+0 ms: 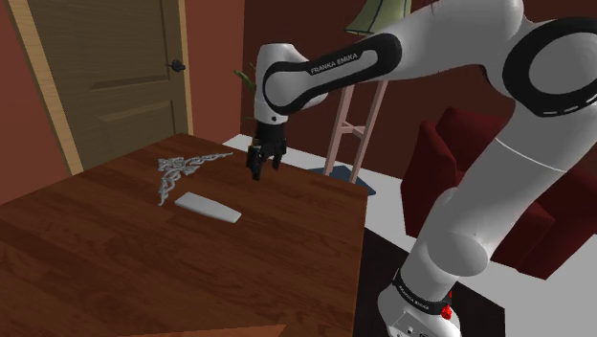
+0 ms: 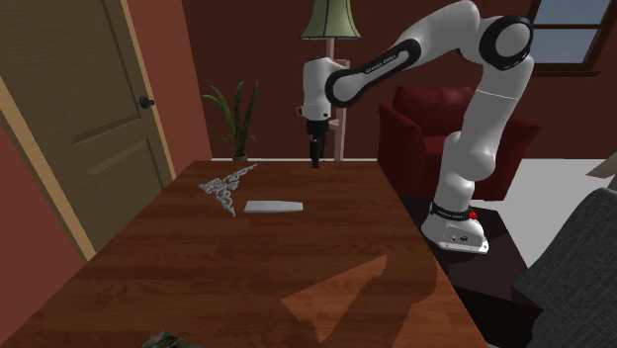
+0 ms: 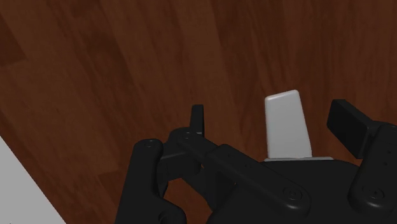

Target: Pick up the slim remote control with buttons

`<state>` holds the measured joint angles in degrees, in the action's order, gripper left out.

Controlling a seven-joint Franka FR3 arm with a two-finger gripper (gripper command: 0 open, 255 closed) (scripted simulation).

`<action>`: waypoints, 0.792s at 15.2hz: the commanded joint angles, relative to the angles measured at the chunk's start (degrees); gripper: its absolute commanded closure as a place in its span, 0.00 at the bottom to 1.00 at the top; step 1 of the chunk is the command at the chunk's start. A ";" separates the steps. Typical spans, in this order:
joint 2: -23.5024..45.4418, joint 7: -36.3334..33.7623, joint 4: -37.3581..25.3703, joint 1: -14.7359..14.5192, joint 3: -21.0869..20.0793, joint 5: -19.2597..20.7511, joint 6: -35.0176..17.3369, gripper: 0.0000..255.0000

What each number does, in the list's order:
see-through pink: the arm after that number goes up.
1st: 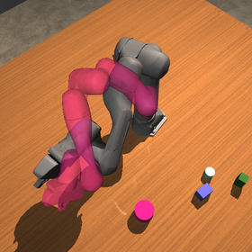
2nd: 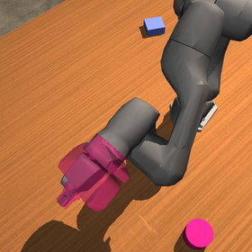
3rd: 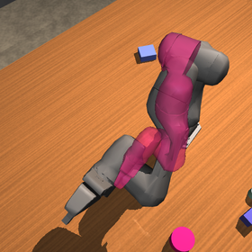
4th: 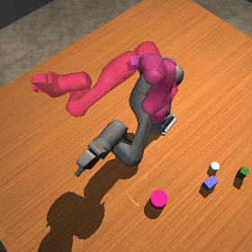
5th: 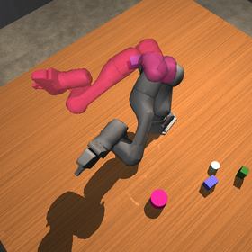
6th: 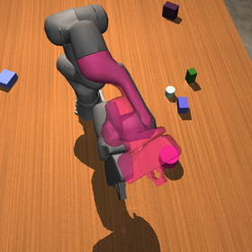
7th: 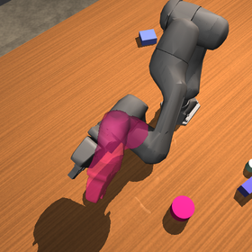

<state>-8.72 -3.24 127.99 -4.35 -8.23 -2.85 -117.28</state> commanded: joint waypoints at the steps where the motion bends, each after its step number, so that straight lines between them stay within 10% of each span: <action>1: 4.47 0.24 -2.15 -0.48 -0.68 0.67 -2.69 0.00; 12: 27.39 0.70 -18.98 -4.09 -2.92 6.57 -10.11 0.00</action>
<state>16.34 -2.22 110.98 -7.77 -10.92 3.01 -126.90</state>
